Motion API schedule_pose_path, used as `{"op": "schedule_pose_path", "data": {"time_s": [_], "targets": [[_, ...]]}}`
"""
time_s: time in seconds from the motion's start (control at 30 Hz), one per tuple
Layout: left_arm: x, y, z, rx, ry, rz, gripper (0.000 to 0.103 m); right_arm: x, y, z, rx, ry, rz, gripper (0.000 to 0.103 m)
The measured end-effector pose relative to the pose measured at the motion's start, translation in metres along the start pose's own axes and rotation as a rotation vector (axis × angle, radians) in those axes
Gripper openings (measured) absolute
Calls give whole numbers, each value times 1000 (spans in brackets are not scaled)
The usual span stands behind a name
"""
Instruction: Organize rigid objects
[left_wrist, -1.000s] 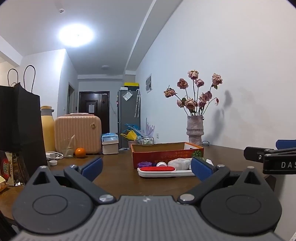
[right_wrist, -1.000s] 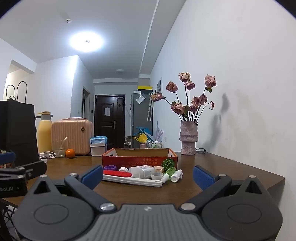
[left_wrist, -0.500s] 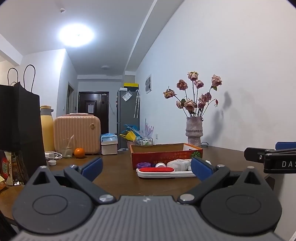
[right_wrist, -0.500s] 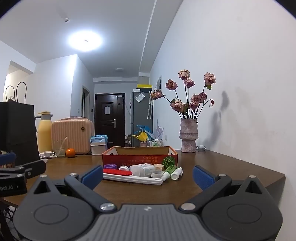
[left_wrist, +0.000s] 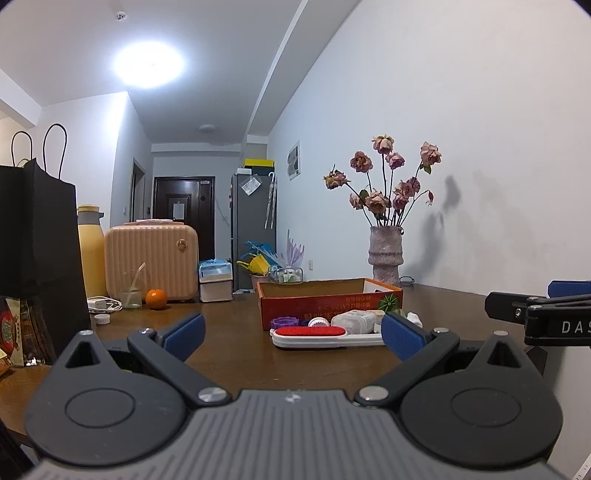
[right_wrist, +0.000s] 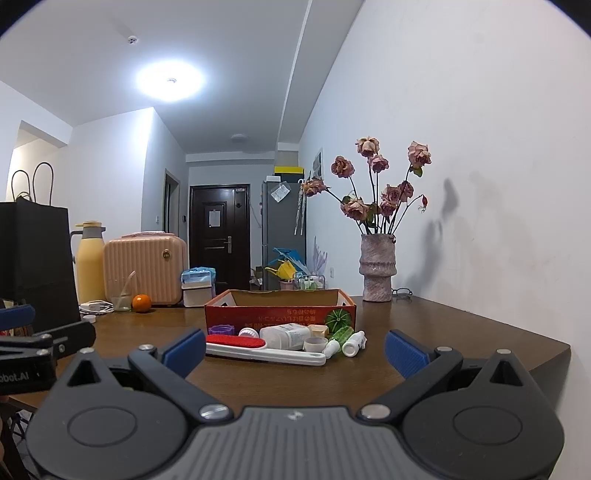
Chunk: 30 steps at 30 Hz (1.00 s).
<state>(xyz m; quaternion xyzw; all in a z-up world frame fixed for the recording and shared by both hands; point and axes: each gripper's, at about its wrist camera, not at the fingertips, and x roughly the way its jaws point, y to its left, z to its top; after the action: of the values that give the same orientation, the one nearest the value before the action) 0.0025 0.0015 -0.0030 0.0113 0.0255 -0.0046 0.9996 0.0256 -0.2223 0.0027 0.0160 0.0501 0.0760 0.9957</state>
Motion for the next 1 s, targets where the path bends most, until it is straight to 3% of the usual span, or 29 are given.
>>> {"op": "schedule_pose_path", "data": {"time_s": [1.0], "targets": [[5,1,2,-2,18,-8,103,6,-2,-1,19,16,4,103]]}}
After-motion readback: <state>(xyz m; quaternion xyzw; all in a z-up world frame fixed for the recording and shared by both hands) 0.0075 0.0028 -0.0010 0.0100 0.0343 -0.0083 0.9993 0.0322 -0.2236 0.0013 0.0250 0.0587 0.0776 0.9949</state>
